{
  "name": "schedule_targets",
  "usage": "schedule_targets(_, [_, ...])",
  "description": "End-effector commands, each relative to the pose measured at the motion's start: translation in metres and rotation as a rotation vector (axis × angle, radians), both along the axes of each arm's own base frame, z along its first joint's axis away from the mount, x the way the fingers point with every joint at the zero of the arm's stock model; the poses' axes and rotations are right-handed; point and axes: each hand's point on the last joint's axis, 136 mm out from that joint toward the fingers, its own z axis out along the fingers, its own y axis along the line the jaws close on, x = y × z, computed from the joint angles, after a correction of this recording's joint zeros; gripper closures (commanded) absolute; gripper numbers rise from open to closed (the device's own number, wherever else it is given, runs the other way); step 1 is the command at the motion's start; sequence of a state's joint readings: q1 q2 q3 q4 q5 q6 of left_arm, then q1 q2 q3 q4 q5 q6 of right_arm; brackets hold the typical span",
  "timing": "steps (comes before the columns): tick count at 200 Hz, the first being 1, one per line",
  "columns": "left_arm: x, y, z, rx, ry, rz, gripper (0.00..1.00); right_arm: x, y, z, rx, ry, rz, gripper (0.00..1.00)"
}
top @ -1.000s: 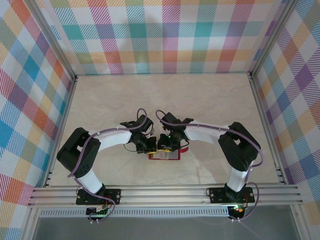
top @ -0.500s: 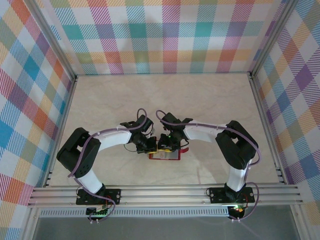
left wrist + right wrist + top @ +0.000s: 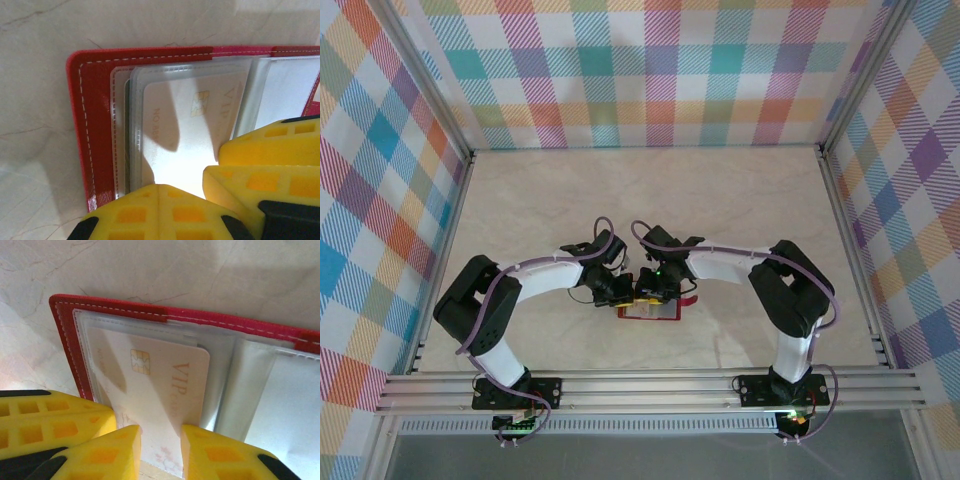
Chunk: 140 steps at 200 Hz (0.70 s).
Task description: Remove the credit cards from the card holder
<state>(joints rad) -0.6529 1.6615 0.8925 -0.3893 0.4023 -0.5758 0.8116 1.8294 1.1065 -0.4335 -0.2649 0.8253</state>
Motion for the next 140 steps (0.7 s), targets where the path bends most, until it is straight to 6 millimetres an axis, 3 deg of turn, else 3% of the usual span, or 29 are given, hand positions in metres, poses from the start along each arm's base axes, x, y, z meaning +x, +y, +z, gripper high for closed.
schedule_targets(1, [-0.007,0.007,-0.001,0.032,0.002,-0.006,0.97,0.002,-0.013,-0.006,-0.077,-0.003,-0.004,0.69])
schedule_targets(31, [-0.006,0.009,0.003,0.044,-0.014,-0.006,0.97,0.004,-0.019,-0.001,-0.103,-0.024,-0.004,0.66])
schedule_targets(107, [-0.003,0.007,0.01,0.032,-0.022,-0.006,0.97,0.007,-0.008,0.023,-0.012,-0.06,-0.003,0.66])
schedule_targets(140, [0.002,0.0,0.019,0.014,-0.036,-0.012,0.97,0.008,-0.016,0.021,-0.013,-0.056,-0.021,0.67])
